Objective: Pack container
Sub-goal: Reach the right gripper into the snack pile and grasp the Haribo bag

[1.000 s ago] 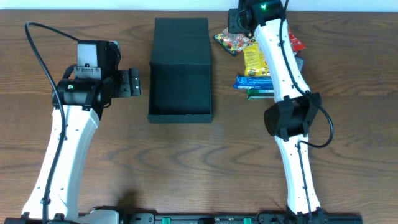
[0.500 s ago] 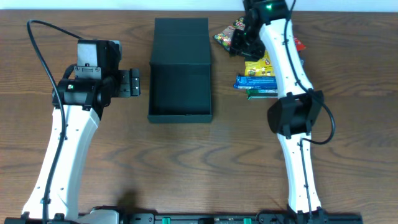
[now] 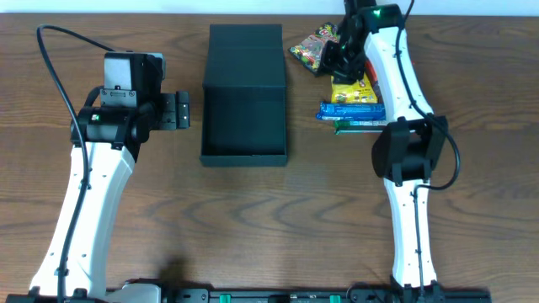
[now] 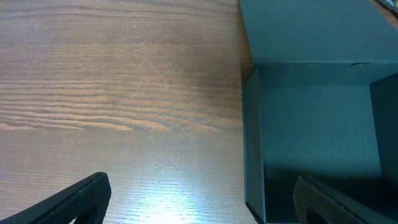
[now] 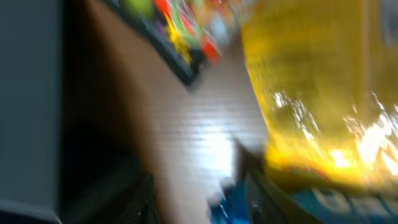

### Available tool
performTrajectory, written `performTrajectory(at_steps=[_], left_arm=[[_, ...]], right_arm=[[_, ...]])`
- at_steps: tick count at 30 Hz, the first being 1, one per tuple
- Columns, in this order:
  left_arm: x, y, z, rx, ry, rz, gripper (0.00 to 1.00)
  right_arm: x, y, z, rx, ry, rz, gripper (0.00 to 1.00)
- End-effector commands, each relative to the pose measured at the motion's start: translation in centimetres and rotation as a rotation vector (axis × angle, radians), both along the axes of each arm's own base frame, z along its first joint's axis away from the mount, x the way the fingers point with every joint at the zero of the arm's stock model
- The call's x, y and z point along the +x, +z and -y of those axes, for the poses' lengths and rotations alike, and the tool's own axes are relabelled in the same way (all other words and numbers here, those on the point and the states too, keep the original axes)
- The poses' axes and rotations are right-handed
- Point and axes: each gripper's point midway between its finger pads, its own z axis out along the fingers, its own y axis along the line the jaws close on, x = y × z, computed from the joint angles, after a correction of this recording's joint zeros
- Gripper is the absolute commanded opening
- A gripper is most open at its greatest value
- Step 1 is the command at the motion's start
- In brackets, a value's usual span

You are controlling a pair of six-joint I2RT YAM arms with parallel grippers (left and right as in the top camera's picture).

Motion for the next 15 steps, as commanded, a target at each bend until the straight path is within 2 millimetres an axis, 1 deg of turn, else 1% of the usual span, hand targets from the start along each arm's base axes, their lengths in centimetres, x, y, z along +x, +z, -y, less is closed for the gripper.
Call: performTrajectory(at_steps=[1,3,4,6,9,12,15], left_arm=[[0.4,-0.2,-0.2,0.007,-0.01,-0.001,0.95],[0.5,-0.6,-0.2,0.008,-0.01,-0.013,0.96],[0.5,-0.9,-0.1,0.007,-0.01,-0.021,0.95],[0.6,-1.5,0.1,-0.002,-0.018,-0.041,0.95],[0.4,-2.6,0.6,-0.027,-0.036,-0.084,0.95],[0.4,-3.1,0.6,-0.025,-0.035,-0.099,0.96],[1.2,-2.7,0.6,-0.026,-0.035,-0.061,0.95]], right_arm=[[-1.8,5.4,1.6,-0.088,0.189,0.091,0.47],[-4.4,5.2,2.7,-0.142,0.236,-0.002,0.4],[-4.9,4.9,2.9,-0.146,0.238,-0.031,0.39],[-4.7,4.4,2.6,-0.119,0.236,-0.028,0.39],[-3.8,4.4,1.6,-0.043,0.252,0.011,0.39],[-4.2,4.7,2.0,-0.037,0.26,0.002,0.41],[-4.3,6.6,3.2,-0.059,0.261,0.04,0.43]])
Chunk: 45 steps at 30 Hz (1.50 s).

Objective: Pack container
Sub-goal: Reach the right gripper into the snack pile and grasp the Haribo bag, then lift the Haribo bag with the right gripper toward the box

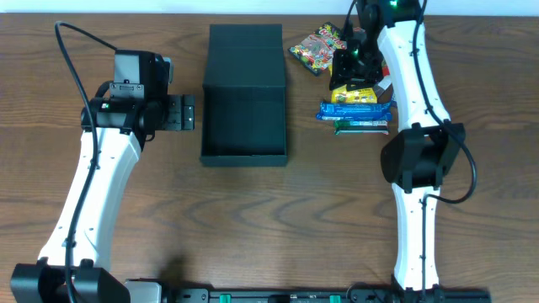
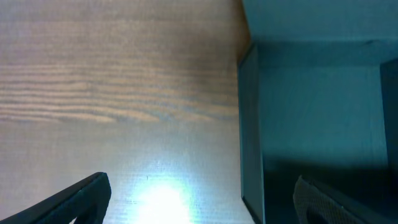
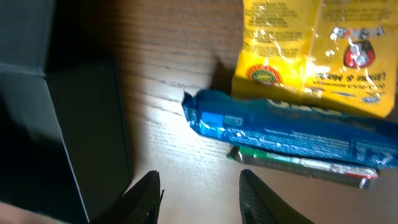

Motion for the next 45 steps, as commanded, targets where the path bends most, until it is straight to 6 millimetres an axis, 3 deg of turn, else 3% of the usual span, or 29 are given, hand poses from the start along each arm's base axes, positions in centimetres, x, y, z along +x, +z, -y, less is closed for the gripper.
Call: performTrajectory(at_steps=[1,4,6,12,16,18,22,25,31,38,42,45], left_arm=[[0.6,0.4,0.0,-0.006,-0.012,0.027,0.95],[1.1,0.7,0.0,-0.008,-0.009,0.047,0.95],[1.1,0.8,0.0,-0.009,-0.008,0.052,0.95],[1.1,0.7,0.0,-0.008,-0.009,0.05,0.95],[1.2,0.8,0.0,-0.009,-0.009,0.052,0.95],[1.1,0.7,0.1,-0.009,-0.009,0.048,0.95],[0.8,0.5,0.0,-0.008,-0.01,0.036,0.95],[0.8,0.6,0.0,-0.008,-0.009,0.036,0.95],[0.7,0.5,0.0,-0.007,-0.01,0.032,0.95],[0.8,0.5,0.0,-0.007,-0.01,0.033,0.95],[0.7,0.5,0.0,-0.004,-0.013,0.032,0.95],[0.8,0.5,0.0,0.0,-0.019,0.034,0.96]], right_arm=[[0.1,3.3,1.1,0.008,0.031,0.085,0.45],[-0.6,5.8,1.8,-0.023,0.028,0.129,0.48],[-1.5,6.5,2.0,-0.015,0.024,0.117,0.49],[-5.6,5.5,4.4,0.059,-0.044,0.083,0.52],[-6.6,4.2,5.6,0.099,-0.099,0.156,0.55],[-6.0,2.7,5.0,0.114,-0.118,0.175,0.55],[-3.5,0.2,1.5,0.185,-0.119,0.263,0.54],[-1.1,-0.6,-1.3,0.229,-0.158,0.365,0.57],[2.6,-2.8,-4.5,0.257,-0.292,0.495,0.62],[4.9,-7.7,-4.5,0.285,-0.477,0.458,0.64],[6.0,-8.7,-4.3,0.281,-0.503,0.494,0.65],[6.8,-9.0,-3.7,0.257,-0.54,0.527,0.72]])
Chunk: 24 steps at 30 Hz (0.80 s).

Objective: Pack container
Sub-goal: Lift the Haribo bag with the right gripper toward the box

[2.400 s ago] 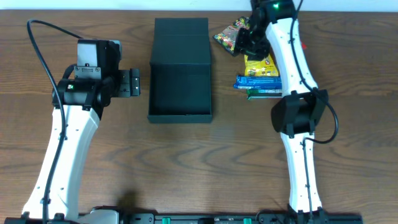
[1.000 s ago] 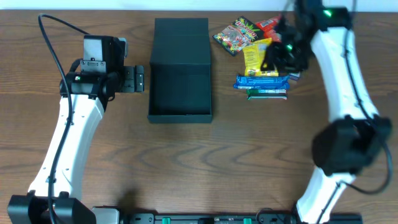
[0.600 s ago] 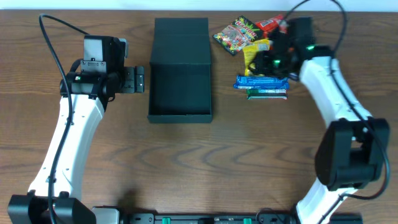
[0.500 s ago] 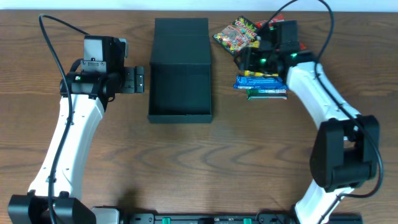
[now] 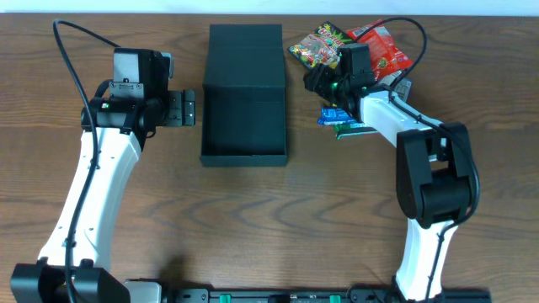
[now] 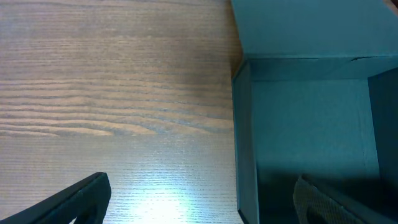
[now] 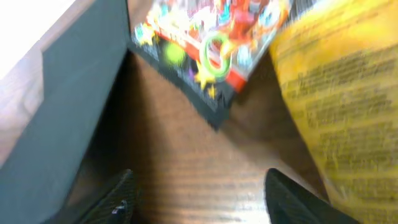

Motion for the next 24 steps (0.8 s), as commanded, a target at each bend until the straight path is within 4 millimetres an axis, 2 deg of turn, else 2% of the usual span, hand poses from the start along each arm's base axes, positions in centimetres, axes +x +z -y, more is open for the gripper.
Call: performTrajectory(at_steps=[1,7,20,24], left_arm=[[0.1,0.1,-0.3,0.016,-0.015,0.004,0.95],[0.2,0.1,-0.3,0.024,-0.022,0.008,0.95],[0.3,0.2,-0.3,0.03,-0.031,0.013,0.95],[0.3,0.2,-0.3,0.03,-0.031,0.013,0.96]], right_arm=[[0.3,-1.8,0.9,-0.021,-0.074,-0.026,0.73],[0.8,-3.2,0.7,0.014,-0.108,-0.028,0.76],[2.7,-4.9,0.5,0.075,-0.161,0.028,0.68],[3.5,-4.9,0.5,0.087,-0.175,0.068,0.65]])
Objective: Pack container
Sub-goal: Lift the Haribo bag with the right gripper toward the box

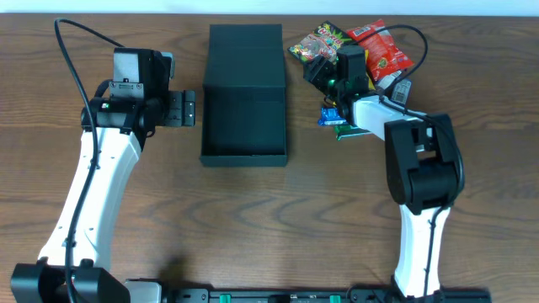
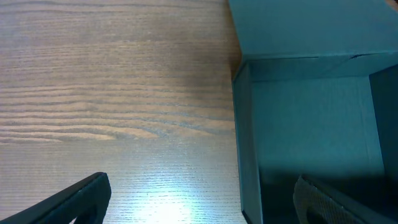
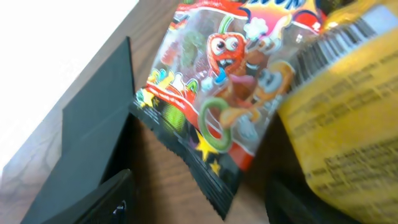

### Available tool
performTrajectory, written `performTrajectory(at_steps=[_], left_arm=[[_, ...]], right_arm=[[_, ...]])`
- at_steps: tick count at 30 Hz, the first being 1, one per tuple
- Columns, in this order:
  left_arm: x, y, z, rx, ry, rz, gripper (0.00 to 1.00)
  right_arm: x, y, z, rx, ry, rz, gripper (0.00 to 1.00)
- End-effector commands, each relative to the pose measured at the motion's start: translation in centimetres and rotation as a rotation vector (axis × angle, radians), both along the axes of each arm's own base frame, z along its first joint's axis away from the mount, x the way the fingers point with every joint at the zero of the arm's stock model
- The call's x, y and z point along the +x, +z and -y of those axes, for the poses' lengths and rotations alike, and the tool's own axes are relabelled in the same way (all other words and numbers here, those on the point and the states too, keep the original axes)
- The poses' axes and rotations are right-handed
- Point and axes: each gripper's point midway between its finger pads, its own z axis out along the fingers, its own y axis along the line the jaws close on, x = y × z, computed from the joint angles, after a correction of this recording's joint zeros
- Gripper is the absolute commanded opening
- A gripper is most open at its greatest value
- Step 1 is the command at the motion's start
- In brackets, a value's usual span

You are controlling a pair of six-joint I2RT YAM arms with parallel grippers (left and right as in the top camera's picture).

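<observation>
The black container (image 1: pixel 244 126) lies open mid-table with its lid (image 1: pixel 246 55) folded flat behind it. To its right lies a snack pile: a colourful gummy bag (image 1: pixel 313 44), a red bag (image 1: pixel 383 46), a blue bar (image 1: pixel 331 114) and a green bar (image 1: pixel 347 129). My right gripper (image 1: pixel 318 74) is low between box and pile, open. In its wrist view it faces the gummy bag (image 3: pixel 217 106) with a yellow bag (image 3: pixel 348 124) at the right. My left gripper (image 1: pixel 187 109) is open at the container's left wall (image 2: pixel 245 149).
The table's back edge (image 1: pixel 472 15) runs just behind the snacks. My right arm (image 1: pixel 417 168) stretches along the right side of the table and my left arm (image 1: pixel 93 185) along the left.
My right gripper has edged a little toward the snack pile. The gummy bag now fills more of its wrist view. The left arm and the container are unchanged.
My right gripper was first over the yellow bag from above, then over the blue and green bars. Later the arm was folded low with the gripper between container and snacks. Now it faces the gummy bag. My left gripper shifted slightly back beside the container and stayed open.
</observation>
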Motion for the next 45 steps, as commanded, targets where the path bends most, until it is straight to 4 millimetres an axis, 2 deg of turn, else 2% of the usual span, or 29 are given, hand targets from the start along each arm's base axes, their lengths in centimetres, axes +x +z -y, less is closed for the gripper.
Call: performTrajectory(at_steps=[1,5,7,8,10,11,13,16,18,20,22,23,24,29,32,34,35,40,45], left_arm=[[0.2,0.1,-0.3,0.012,-0.003,0.004,0.95],[0.1,0.1,-0.3,0.012,-0.003,0.003,0.95],[0.1,0.1,-0.3,0.012,-0.003,0.003,0.96],[0.1,0.1,-0.3,0.012,-0.003,0.003,0.95],[0.1,0.1,-0.3,0.012,-0.003,0.003,0.96],[0.1,0.1,-0.3,0.012,-0.003,0.003,0.95],[0.1,0.1,-0.3,0.012,-0.003,0.002,0.95],[0.1,0.0,-0.3,0.012,-0.003,0.0,0.95],[0.1,0.1,-0.3,0.013,-0.005,0.002,0.95],[0.2,0.1,-0.4,0.021,-0.006,0.005,0.95],[0.3,0.2,-0.7,0.032,0.001,0.01,0.96],[0.3,0.2,-0.7,0.035,0.003,0.013,0.96],[0.4,0.3,-0.7,0.034,0.003,0.016,0.95],[0.9,0.6,-0.7,0.033,0.004,0.04,0.95],[1.2,0.9,-0.7,0.031,0.004,0.059,0.96],[1.4,1.3,-0.6,0.03,0.004,0.07,0.95],[1.5,1.5,-0.6,0.03,0.005,0.074,0.95],[1.7,3.4,-1.3,0.025,0.02,0.121,0.95],[1.3,4.9,-3.3,0.023,0.071,0.156,0.95]], right_arm=[[-0.2,-3.4,0.8,-0.014,-0.061,-0.057,0.63],[0.9,-3.2,1.1,-0.009,-0.096,-0.04,0.52],[1.7,-3.0,1.0,-0.005,-0.097,-0.022,0.42],[2.3,-2.8,0.8,0.0,-0.097,-0.011,0.33],[3.5,-2.3,0.2,0.026,-0.087,0.006,0.05],[4.0,-1.8,-0.2,0.043,-0.068,0.018,0.01],[4.8,0.0,-1.3,0.082,-0.011,0.045,0.01],[5.8,4.9,-3.0,0.086,0.11,0.097,0.02],[5.8,8.1,-3.2,0.037,0.154,0.091,0.01],[4.8,12.7,-3.5,-0.034,0.245,0.1,0.01],[3.3,16.5,-3.6,-0.109,0.326,0.105,0.01],[1.2,19.5,-3.2,-0.178,0.389,0.094,0.01],[-0.4,21.4,-3.1,-0.205,0.432,0.088,0.01],[-6.7,28.7,-4.8,-0.23,0.636,0.182,0.01],[-10.6,31.7,-7.7,-0.231,0.862,0.323,0.01],[-13.6,32.4,-10.0,-0.164,1.023,0.375,0.01],[-14.6,32.2,-10.7,-0.134,1.061,0.36,0.01],[-18.8,27.9,-14.1,-0.088,1.292,0.339,0.01],[-22.1,23.2,-17.1,0.008,1.424,0.298,0.01]])
